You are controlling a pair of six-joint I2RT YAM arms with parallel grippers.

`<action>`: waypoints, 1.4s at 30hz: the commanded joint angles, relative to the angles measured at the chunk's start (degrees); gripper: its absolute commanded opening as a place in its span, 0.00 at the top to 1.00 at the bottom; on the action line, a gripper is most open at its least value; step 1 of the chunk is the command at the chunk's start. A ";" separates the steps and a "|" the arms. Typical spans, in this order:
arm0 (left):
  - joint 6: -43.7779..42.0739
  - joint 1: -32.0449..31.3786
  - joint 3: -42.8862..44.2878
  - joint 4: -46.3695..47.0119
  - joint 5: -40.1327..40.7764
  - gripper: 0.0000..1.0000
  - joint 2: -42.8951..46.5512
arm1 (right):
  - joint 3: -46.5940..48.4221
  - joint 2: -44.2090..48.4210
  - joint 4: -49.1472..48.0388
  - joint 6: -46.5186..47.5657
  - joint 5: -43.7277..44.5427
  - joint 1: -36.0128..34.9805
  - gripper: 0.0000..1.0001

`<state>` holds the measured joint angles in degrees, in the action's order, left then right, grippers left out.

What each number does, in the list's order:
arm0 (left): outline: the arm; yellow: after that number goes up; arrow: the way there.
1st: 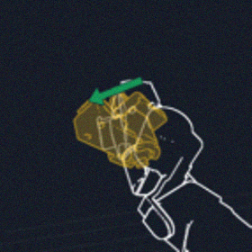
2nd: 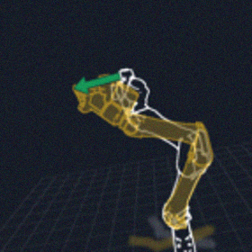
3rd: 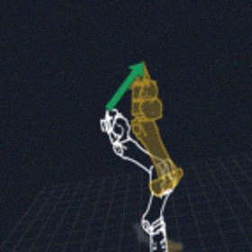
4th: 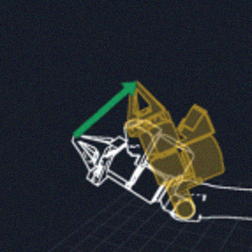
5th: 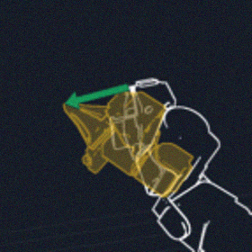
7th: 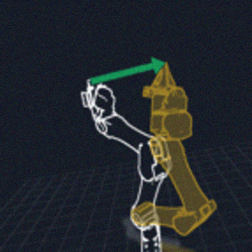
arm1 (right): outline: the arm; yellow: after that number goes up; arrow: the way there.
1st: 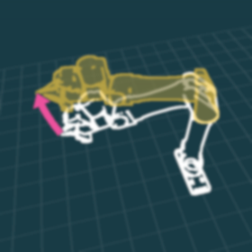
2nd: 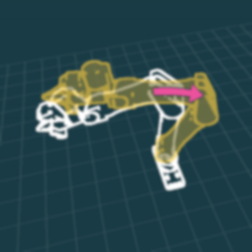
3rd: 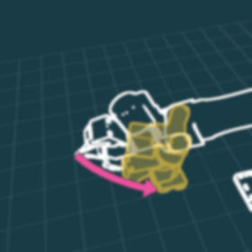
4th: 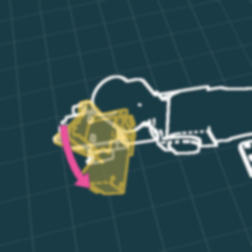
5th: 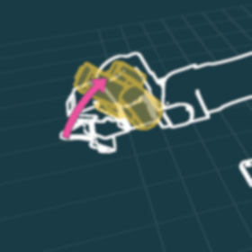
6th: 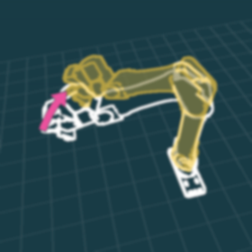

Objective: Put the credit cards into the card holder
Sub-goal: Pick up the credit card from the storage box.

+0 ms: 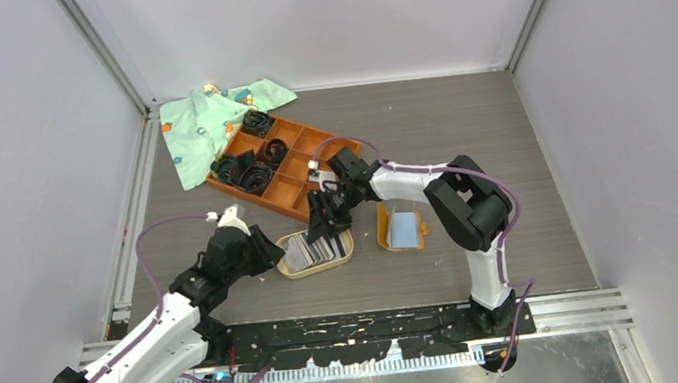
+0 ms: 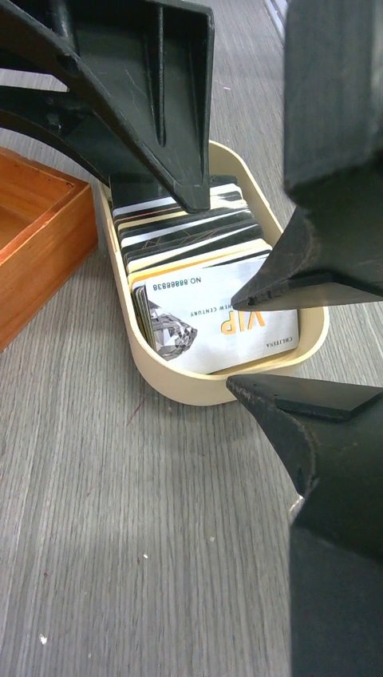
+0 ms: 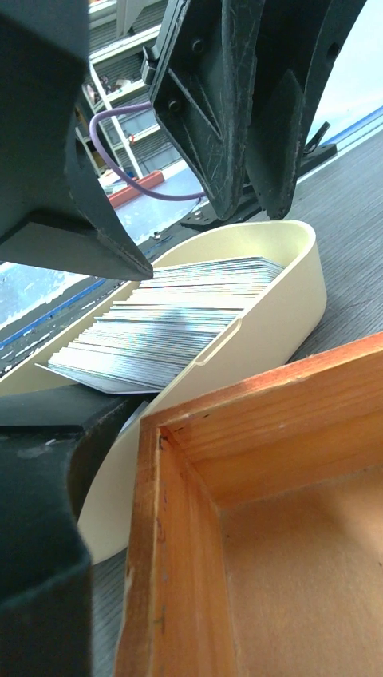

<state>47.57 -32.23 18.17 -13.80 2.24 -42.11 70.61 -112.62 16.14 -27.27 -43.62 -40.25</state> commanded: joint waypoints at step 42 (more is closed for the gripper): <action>-0.81 -0.29 1.07 2.27 -4.51 0.65 5.30 | 1.37 6.85 6.75 7.51 7.15 4.48 0.82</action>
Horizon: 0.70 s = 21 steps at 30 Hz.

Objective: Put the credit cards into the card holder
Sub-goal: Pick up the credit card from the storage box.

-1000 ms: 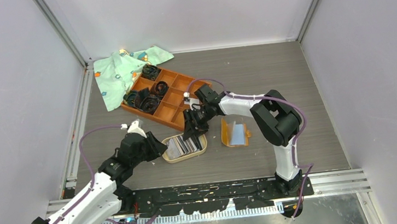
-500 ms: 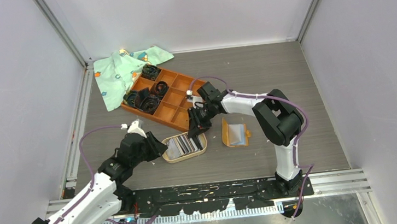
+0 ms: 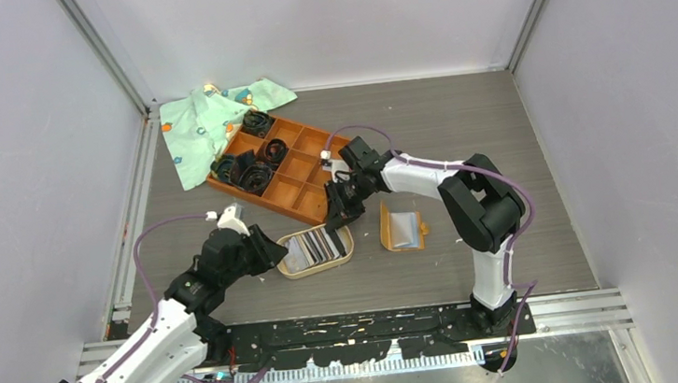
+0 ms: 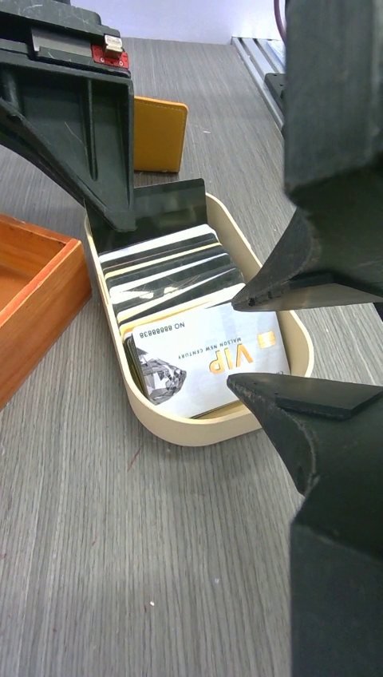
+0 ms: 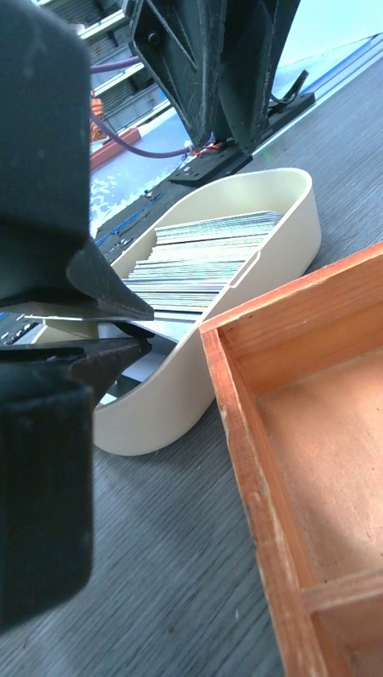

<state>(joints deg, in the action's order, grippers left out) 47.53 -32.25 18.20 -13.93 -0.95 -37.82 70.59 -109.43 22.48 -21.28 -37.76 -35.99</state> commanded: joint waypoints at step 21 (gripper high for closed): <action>2.56 -0.26 -9.39 23.62 -10.19 0.24 16.23 | 3.32 12.06 8.22 16.70 -5.77 2.68 0.99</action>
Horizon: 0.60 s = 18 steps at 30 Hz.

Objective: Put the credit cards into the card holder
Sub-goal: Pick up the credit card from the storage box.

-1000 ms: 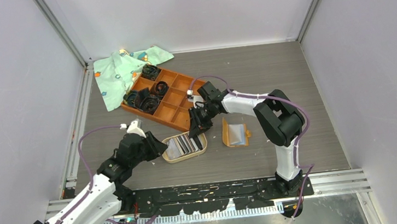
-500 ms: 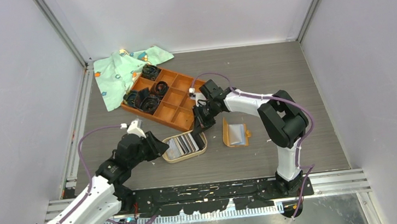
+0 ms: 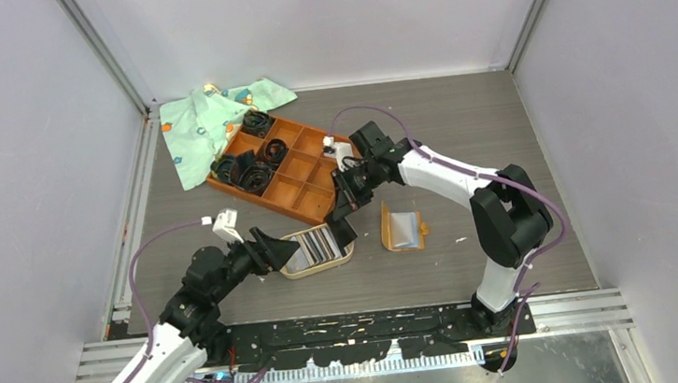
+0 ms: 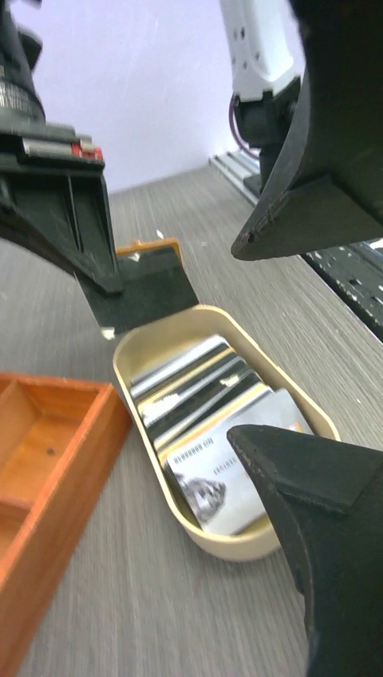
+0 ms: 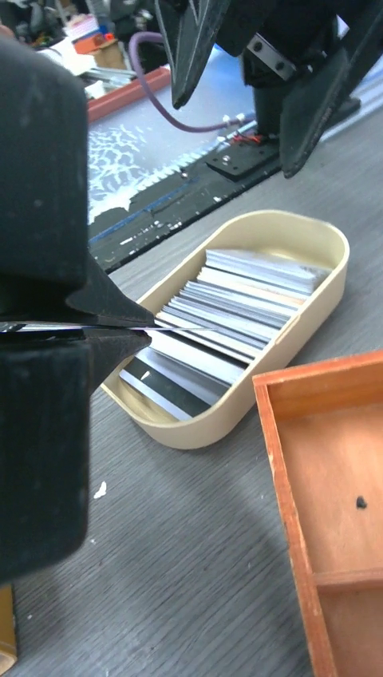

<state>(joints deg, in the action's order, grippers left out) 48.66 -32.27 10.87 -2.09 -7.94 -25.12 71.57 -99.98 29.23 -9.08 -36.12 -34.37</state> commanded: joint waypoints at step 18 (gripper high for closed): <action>7.19 -0.32 -4.70 43.90 -12.76 0.25 -10.26 | -4.74 12.09 -14.71 -3.26 -30.45 2.64 0.99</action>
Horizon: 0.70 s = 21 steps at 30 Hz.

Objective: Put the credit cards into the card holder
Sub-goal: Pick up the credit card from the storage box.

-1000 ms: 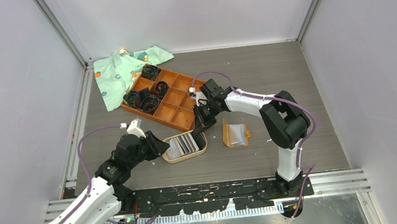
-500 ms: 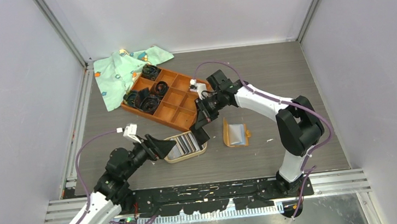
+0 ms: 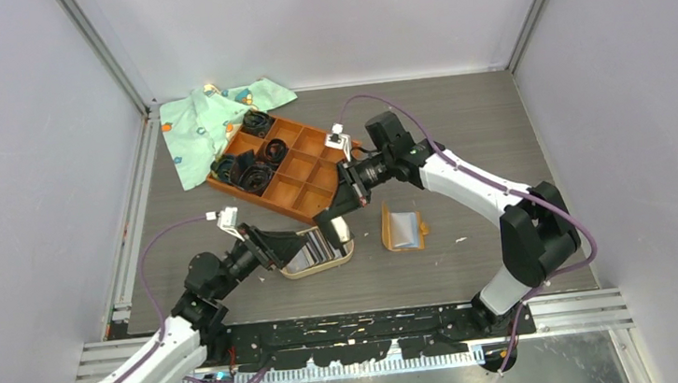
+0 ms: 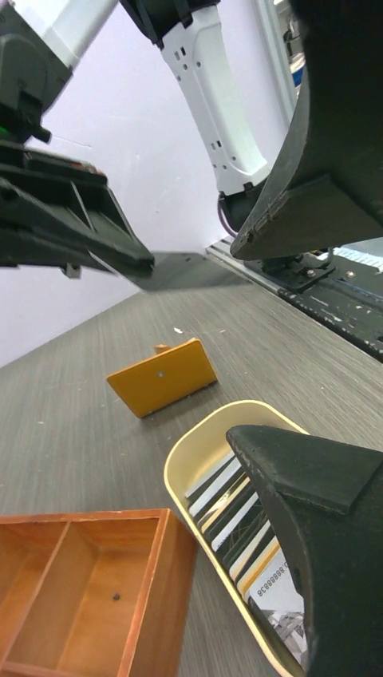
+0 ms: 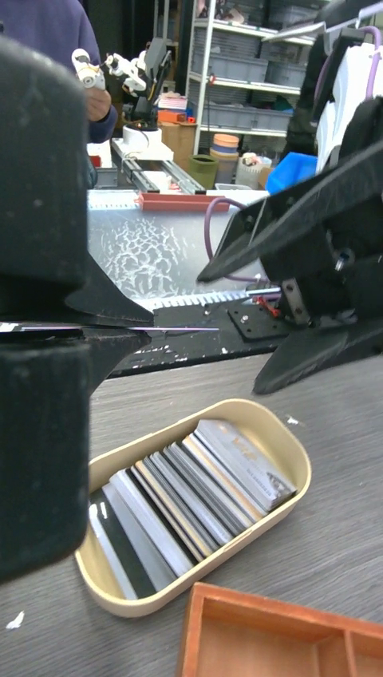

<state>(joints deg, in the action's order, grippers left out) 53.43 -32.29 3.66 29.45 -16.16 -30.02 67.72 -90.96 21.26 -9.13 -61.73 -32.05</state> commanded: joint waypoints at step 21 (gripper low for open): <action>2.91 -5.35 8.96 29.05 -6.92 0.65 -27.56 | -2.68 2.97 -10.84 -6.02 -6.29 0.24 0.99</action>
<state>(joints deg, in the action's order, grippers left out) 56.80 -37.50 10.28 52.29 -22.48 -56.38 64.93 -89.71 13.52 -14.59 -66.17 -32.01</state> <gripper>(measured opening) 0.423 0.039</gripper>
